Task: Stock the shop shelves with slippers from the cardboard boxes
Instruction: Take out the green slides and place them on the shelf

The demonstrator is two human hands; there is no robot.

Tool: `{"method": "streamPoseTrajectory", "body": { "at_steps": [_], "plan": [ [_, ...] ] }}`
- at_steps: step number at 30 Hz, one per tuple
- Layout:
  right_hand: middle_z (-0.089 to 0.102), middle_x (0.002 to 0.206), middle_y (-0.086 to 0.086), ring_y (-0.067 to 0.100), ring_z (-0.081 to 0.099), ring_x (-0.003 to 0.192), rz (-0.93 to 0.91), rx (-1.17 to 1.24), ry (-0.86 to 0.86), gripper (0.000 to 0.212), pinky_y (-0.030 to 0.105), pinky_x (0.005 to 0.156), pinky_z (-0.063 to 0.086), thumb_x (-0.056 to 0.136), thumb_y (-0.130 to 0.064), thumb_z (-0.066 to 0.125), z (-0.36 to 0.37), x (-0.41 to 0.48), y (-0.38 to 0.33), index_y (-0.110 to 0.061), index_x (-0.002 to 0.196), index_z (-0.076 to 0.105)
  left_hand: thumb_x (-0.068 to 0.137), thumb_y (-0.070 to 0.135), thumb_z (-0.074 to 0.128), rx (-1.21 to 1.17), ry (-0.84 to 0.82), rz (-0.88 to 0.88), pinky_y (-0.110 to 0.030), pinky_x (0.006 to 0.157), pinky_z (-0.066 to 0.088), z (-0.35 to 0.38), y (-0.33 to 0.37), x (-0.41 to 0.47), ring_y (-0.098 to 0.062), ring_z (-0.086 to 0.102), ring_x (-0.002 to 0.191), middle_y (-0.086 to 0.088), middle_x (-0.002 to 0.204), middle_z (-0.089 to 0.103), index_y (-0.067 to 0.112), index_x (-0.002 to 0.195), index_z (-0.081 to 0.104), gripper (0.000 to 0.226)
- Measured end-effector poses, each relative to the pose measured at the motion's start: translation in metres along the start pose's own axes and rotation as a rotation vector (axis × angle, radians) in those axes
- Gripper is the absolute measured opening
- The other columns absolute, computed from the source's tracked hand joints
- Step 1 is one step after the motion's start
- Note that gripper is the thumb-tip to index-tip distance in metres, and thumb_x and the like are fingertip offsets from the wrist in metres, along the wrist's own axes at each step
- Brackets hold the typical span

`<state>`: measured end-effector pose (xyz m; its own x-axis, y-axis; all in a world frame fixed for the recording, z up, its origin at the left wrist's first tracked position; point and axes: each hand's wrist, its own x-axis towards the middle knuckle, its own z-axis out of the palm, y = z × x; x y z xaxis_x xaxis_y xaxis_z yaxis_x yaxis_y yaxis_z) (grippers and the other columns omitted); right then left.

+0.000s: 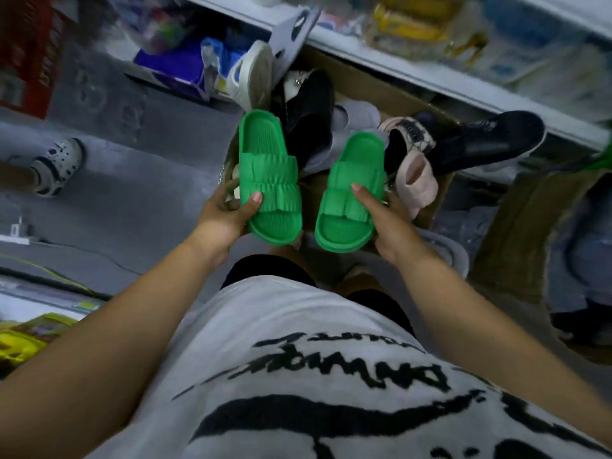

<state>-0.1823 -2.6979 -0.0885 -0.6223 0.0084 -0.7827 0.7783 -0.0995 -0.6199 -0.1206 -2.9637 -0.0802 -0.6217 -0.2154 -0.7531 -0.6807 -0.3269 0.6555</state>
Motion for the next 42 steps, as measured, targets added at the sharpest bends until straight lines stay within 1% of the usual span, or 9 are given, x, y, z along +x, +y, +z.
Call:
{"method": "streamPoseTrajectory", "body": {
  "at_steps": [2, 4, 10, 14, 19, 29, 32, 37, 42],
  "plan": [
    [0.076, 0.111, 0.012, 0.029, 0.074, 0.104, -0.047, -0.005, -0.018, 0.037, 0.051, 0.094, 0.058, 0.086, -0.027, 0.081, -0.013, -0.014, -0.006, -0.009, 0.117, 0.07, 0.094, 0.016, 0.07, 0.003, -0.006, 0.036, -0.041, 0.079, 0.063, 0.014, 0.006, -0.013, -0.023, 0.074, 0.103, -0.007, 0.109, 0.076, 0.012, 0.145, 0.044, 0.058],
    [0.076, 0.109, 0.014, 0.031, 0.074, 0.102, -0.085, 0.014, 0.004, 0.055, 0.055, 0.093, 0.057, 0.077, -0.033, 0.088, -0.027, -0.03, -0.013, -0.005, 0.12, 0.067, 0.095, 0.015, 0.069, 0.026, -0.025, 0.078, -0.041, 0.081, 0.062, 0.033, 0.009, -0.026, -0.019, 0.074, 0.096, -0.005, 0.1, 0.077, 0.013, 0.142, 0.045, 0.054],
    [0.072, 0.119, 0.01, 0.028, 0.073, 0.103, -0.166, 0.087, 0.139, 0.064, 0.053, 0.088, 0.06, 0.073, -0.04, 0.089, -0.098, -0.087, -0.035, -0.012, 0.122, 0.058, 0.096, 0.019, 0.067, 0.049, -0.21, 0.155, -0.043, 0.082, 0.062, 0.109, 0.002, -0.081, -0.03, 0.069, 0.109, -0.025, 0.118, 0.065, 0.017, 0.142, 0.049, 0.049],
    [0.072, 0.12, 0.008, 0.023, 0.073, 0.104, -0.331, 0.181, 0.145, 0.059, 0.048, 0.089, 0.06, 0.082, -0.035, 0.083, -0.156, -0.138, -0.056, -0.016, 0.13, 0.054, 0.098, 0.024, 0.063, 0.003, -0.338, 0.214, -0.054, 0.097, 0.055, 0.169, -0.003, -0.126, -0.026, 0.069, 0.115, -0.006, 0.12, 0.074, 0.018, 0.147, 0.046, 0.052],
    [0.07, 0.124, 0.008, 0.021, 0.072, 0.108, -0.58, 0.169, 0.067, 0.07, 0.043, 0.089, 0.06, 0.074, -0.033, 0.082, -0.186, -0.196, -0.087, -0.012, 0.134, 0.052, 0.092, 0.028, 0.069, -0.029, -0.504, 0.321, -0.051, 0.092, 0.057, 0.21, 0.008, -0.178, -0.025, 0.066, 0.121, 0.0, 0.137, 0.065, 0.028, 0.15, 0.041, 0.064],
    [0.073, 0.121, 0.004, 0.022, 0.073, 0.106, -0.907, 0.188, 0.011, 0.062, 0.042, 0.088, 0.06, 0.077, -0.03, 0.083, -0.176, -0.258, -0.178, -0.019, 0.132, 0.056, 0.086, 0.023, 0.072, -0.092, -0.46, 0.673, -0.05, 0.083, 0.06, 0.241, 0.107, -0.249, -0.028, 0.07, 0.114, -0.005, 0.126, 0.071, 0.019, 0.142, 0.052, 0.06],
    [0.073, 0.122, 0.004, 0.022, 0.072, 0.108, -1.02, 0.202, 0.006, 0.067, 0.041, 0.088, 0.059, 0.074, -0.032, 0.084, -0.164, -0.276, -0.216, -0.017, 0.133, 0.056, 0.083, 0.025, 0.074, -0.078, -0.426, 0.818, -0.053, 0.094, 0.057, 0.245, 0.15, -0.265, -0.027, 0.07, 0.114, -0.005, 0.125, 0.072, 0.019, 0.139, 0.055, 0.06],
    [0.075, 0.116, 0.0, 0.022, 0.073, 0.106, -1.162, 0.252, -0.03, 0.054, 0.037, 0.084, 0.06, 0.084, -0.021, 0.079, -0.145, -0.307, -0.277, -0.017, 0.133, 0.055, 0.081, 0.028, 0.074, -0.066, -0.406, 1.027, -0.036, 0.087, 0.061, 0.251, 0.221, -0.29, -0.019, 0.071, 0.111, -0.001, 0.123, 0.072, 0.02, 0.143, 0.051, 0.067],
    [0.076, 0.111, -0.001, 0.021, 0.074, 0.102, -1.292, 0.32, -0.002, 0.062, 0.04, 0.084, 0.06, 0.076, -0.031, 0.081, -0.129, -0.334, -0.333, -0.015, 0.131, 0.057, 0.08, 0.036, 0.075, -0.04, -0.442, 1.154, -0.046, 0.09, 0.06, 0.263, 0.295, -0.309, -0.021, 0.072, 0.109, -0.003, 0.124, 0.071, 0.018, 0.142, 0.049, 0.07]
  ]
}}
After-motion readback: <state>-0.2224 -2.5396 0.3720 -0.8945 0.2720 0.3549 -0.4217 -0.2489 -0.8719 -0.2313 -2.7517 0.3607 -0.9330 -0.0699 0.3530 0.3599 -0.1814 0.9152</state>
